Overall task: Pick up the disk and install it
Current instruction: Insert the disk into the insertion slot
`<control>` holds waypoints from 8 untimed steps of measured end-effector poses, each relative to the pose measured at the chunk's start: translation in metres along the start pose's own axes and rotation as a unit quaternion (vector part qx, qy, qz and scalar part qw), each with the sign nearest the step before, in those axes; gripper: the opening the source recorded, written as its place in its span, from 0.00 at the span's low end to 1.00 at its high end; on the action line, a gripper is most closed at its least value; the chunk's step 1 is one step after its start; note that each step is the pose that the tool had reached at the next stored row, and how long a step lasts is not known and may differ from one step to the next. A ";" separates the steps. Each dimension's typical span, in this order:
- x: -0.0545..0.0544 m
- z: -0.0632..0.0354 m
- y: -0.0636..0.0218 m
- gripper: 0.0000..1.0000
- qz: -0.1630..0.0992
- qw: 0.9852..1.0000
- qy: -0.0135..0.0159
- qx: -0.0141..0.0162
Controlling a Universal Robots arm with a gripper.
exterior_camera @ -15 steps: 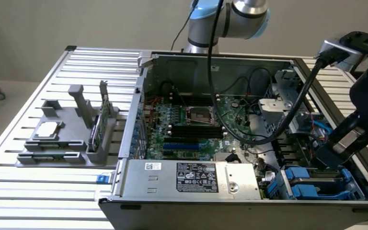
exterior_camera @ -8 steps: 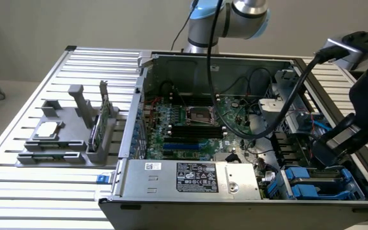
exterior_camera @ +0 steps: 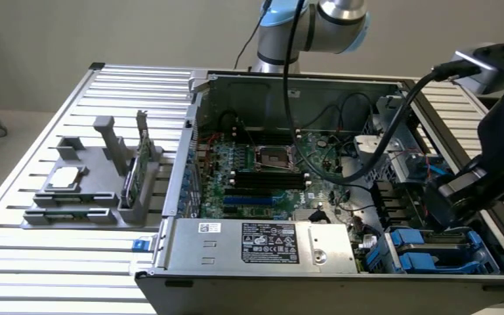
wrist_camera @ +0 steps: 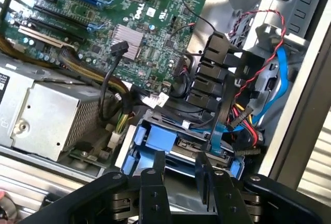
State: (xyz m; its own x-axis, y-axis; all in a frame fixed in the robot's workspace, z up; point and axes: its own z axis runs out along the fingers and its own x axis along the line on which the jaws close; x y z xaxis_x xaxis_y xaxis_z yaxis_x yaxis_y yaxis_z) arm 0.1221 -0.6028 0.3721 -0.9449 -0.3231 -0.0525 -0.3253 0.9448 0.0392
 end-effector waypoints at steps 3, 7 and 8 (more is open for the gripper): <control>0.000 0.0006 0.0000 0.37 0.028 1.000 -0.001 0.001; 0.000 0.0012 0.0000 0.37 0.064 0.998 -0.002 0.003; 0.000 0.0014 -0.0001 0.37 0.073 0.997 -0.003 0.004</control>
State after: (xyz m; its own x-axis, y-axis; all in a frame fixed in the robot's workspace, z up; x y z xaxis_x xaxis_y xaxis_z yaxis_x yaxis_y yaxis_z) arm 0.1221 -0.6028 0.3706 -0.9819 -0.1822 -0.0524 -0.1843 0.9821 0.0392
